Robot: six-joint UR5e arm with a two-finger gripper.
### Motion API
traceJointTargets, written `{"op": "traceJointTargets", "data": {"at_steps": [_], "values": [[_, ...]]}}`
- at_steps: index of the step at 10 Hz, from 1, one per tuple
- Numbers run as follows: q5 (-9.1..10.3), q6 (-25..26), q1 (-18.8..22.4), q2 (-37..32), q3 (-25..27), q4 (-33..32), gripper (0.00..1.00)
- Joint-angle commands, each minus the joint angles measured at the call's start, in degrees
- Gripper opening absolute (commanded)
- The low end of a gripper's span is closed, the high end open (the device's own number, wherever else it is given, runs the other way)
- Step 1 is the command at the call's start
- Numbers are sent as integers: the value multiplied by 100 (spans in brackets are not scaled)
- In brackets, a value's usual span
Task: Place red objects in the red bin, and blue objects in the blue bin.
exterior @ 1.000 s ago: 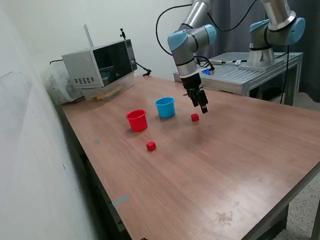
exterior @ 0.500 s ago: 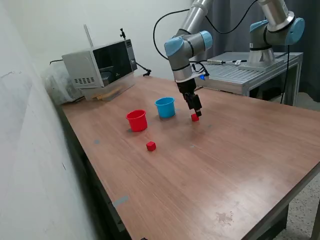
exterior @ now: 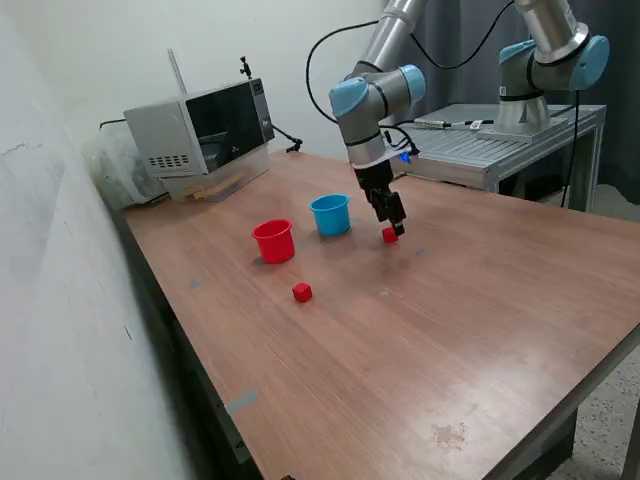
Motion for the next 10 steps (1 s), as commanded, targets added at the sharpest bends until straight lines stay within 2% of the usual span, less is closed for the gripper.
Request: {"op": "traceJointTargets", "data": {"at_steps": [1,5,6,8,10], "values": [[2,-25,25,59,-25,-3,0],[-174,-104,16,183,-25,-81,0],[-287,-113,16,148,-60,-126,0],[-376,-148,7,-88,-288,-117,0],[-586,-192,16,-335,-603,-100,0]]}}
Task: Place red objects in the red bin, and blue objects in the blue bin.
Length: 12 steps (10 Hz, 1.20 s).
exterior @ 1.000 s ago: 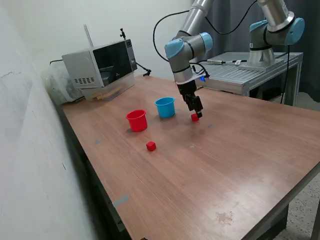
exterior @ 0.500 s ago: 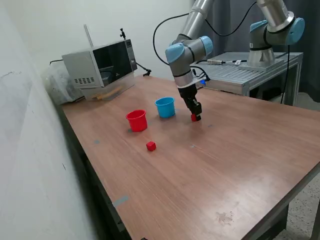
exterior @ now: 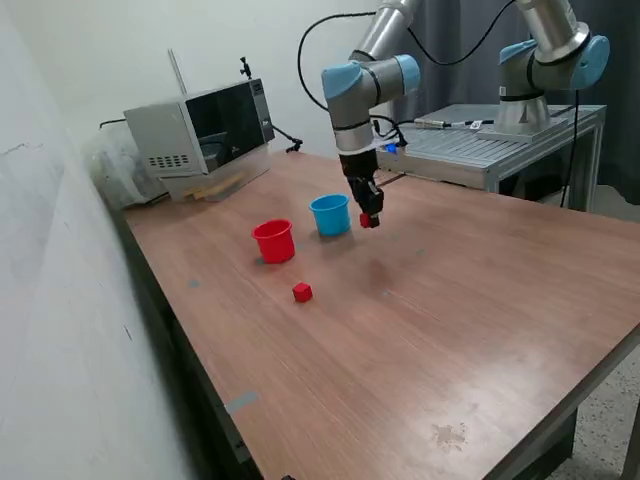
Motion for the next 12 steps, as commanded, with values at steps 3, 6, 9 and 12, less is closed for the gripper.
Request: {"op": "traceJointTargets", "data": {"at_steps": [3,6,9,12], "values": [[-153,-32,-14,-266,-804,15,0],[-214,-14,-58,-179,-1349,-11,0],[-232,12,-381,339,-1779,-47,0],[-320,21,-672,717,-2175,-47,0]]}}
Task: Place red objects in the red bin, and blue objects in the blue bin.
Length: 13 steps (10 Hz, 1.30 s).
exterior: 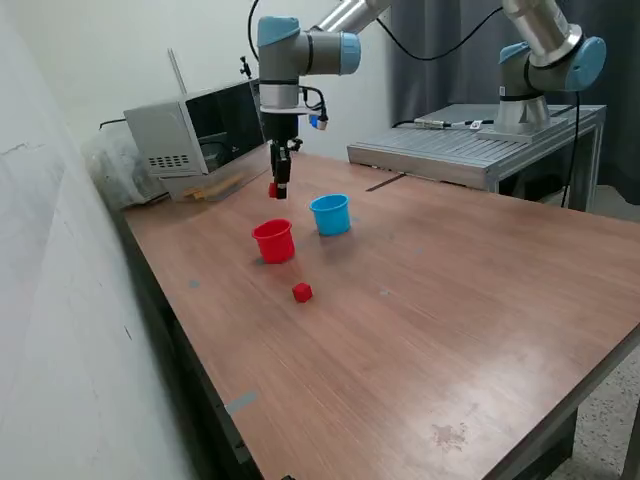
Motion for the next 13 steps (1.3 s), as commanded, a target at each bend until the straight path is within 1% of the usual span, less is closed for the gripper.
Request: {"op": "traceJointTargets", "data": {"at_steps": [1,3,4,5,9,10,11,12,13], "values": [[-39,5,-182,305,-254,-9,0],[-39,5,-182,560,-421,-9,0],[-39,-3,-182,579,-422,0,0],[-39,-4,-182,579,-439,9,100],[-48,-12,-182,588,-553,26,100],[-30,-91,-165,570,-632,70,100],[22,-492,-17,518,-711,131,100],[58,-774,194,509,-808,175,100],[171,-1142,335,500,-887,176,100]]}}
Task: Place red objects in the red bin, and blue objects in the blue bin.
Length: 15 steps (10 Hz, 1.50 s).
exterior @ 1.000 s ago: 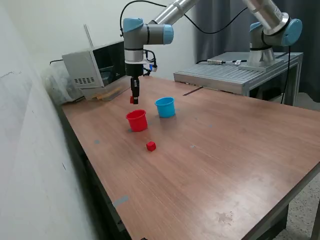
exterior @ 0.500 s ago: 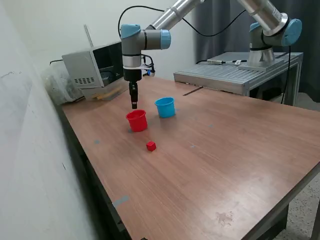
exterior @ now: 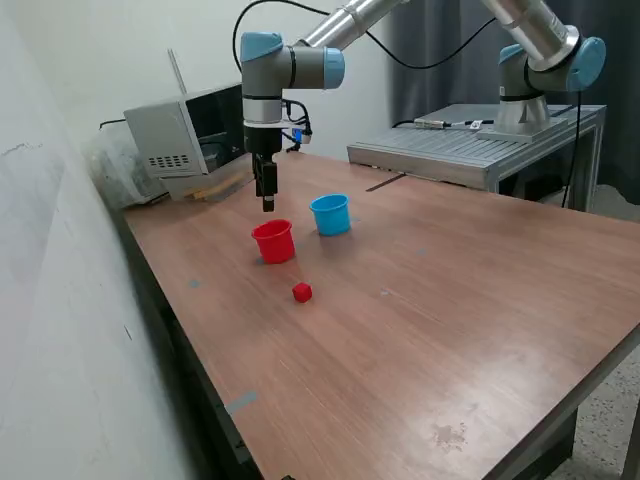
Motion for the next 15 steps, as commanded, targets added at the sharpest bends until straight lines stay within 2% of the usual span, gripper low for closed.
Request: {"op": "traceJointTargets", "data": {"at_steps": [1,2,3,7,10,15], "values": [[311,-775,285,-40,-176,122,100],[487,-960,398,-14,-238,253,100],[506,-1067,460,56,-325,263,100],[507,-1226,759,863,-905,272,100],[498,-1235,777,1418,-1248,272,100],[489,-1287,777,1595,-1311,272,100]]}}
